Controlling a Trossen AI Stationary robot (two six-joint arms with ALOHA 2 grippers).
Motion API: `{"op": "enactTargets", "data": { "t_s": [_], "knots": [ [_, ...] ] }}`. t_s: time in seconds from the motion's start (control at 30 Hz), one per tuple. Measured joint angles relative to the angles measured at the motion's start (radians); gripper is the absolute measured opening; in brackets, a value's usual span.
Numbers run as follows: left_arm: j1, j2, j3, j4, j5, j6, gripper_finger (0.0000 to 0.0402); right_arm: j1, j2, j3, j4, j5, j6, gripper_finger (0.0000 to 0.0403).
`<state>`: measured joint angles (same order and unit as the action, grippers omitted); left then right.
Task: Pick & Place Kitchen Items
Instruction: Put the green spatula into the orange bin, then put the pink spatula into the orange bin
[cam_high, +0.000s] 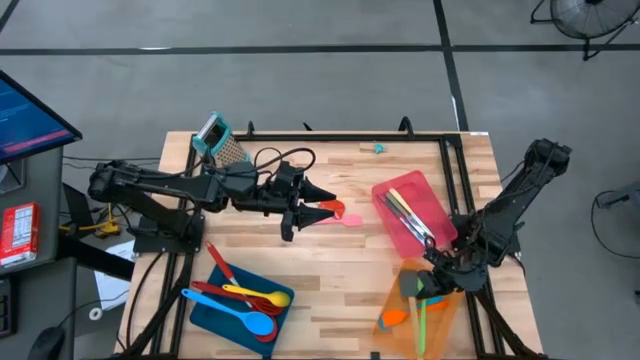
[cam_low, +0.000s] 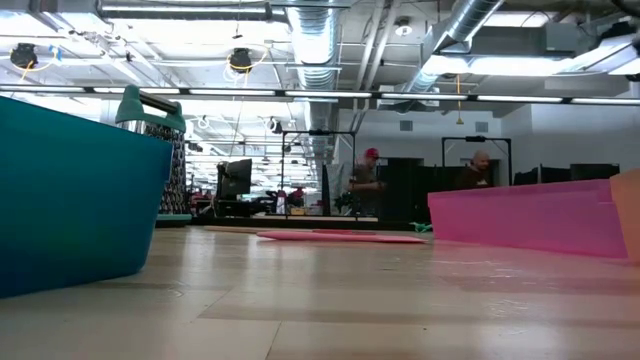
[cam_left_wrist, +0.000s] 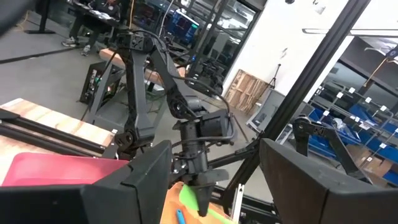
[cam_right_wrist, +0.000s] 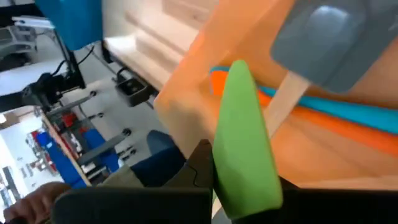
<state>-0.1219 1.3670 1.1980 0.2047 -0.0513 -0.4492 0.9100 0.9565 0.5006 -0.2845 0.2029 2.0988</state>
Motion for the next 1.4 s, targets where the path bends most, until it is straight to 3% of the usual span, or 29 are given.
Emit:
{"op": "enactTargets", "data": {
  "t_s": [0.4,0.53,0.9,1.13,1.4],
  "knots": [
    [0.0,0.0,0.0,-0.004,0.0,0.0,0.0225,-0.002,-0.003,-0.048,0.002,-0.094,0.019,0.001],
    [0.0,0.0,0.0,-0.003,0.0,0.0,0.0225,-0.002,-0.003,-0.048,-0.001,-0.11,0.019,0.0027],
    [0.0,0.001,0.0,-0.019,0.0,0.0,0.0224,-0.003,-0.002,-0.048,-0.11,-0.158,0.023,0.0047],
    [0.0,0.001,0.0,-0.117,-0.029,0.003,0.0225,-0.003,-0.002,-0.048,-0.182,-0.181,0.012,0.0053],
    [0.0,0.001,0.0,-0.199,-0.038,0.112,0.0226,-0.025,-0.016,0.025,-0.151,-0.18,-0.131,0.0121]
  ]
}}
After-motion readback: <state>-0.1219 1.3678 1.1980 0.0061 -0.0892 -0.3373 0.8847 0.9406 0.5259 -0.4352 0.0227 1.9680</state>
